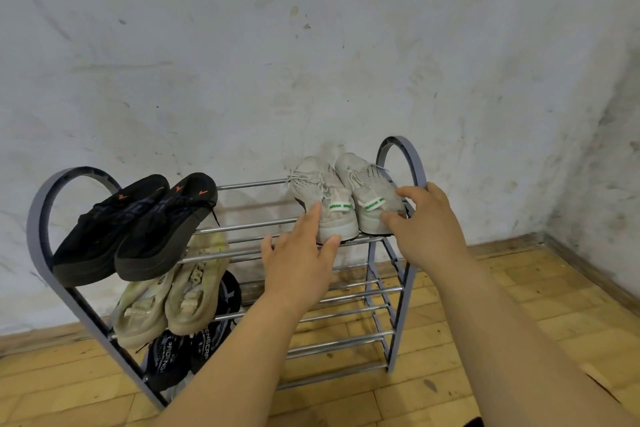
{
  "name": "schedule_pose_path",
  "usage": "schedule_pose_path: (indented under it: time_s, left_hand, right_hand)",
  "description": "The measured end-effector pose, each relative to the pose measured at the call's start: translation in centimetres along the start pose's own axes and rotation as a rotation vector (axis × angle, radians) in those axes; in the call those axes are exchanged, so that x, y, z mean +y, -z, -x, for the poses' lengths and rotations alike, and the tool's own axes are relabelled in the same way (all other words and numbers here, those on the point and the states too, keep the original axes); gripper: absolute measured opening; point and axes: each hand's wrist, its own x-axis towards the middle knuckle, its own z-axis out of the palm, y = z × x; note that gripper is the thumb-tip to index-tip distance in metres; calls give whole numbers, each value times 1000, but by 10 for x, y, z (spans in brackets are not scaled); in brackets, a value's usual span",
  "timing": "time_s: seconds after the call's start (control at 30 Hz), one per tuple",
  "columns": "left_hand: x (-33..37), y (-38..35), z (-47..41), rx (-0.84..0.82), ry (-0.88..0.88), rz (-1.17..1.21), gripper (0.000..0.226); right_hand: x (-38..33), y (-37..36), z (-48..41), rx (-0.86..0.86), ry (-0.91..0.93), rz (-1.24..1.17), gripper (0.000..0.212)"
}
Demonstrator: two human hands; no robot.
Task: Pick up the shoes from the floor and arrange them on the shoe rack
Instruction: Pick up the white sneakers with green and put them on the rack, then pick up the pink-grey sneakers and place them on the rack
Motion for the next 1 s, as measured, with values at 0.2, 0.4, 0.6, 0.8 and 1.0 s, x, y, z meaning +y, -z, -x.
schedule_pose_path:
  time_s: [0.2,0.4,0.6,0.8,1.0]
  left_hand:
    - [18,12,35,60,-73,131,68]
    - [96,-17,57,-358,-439,24,61]
    - [177,-117,57,-843,-618,-262,70]
    - [214,-231,89,-1082,-694,-422,74]
    - [209,-294,109,-1256,-653,-474,84]
  right_hand:
    - [2,37,7,-204,58,24,72]
    - [114,113,44,-227,-205,210,71]
    - [286,117,113,-367,-603,262,80]
    - [415,107,203,-521,-847,251,104]
    - [499,63,310,-726,-862,508,135]
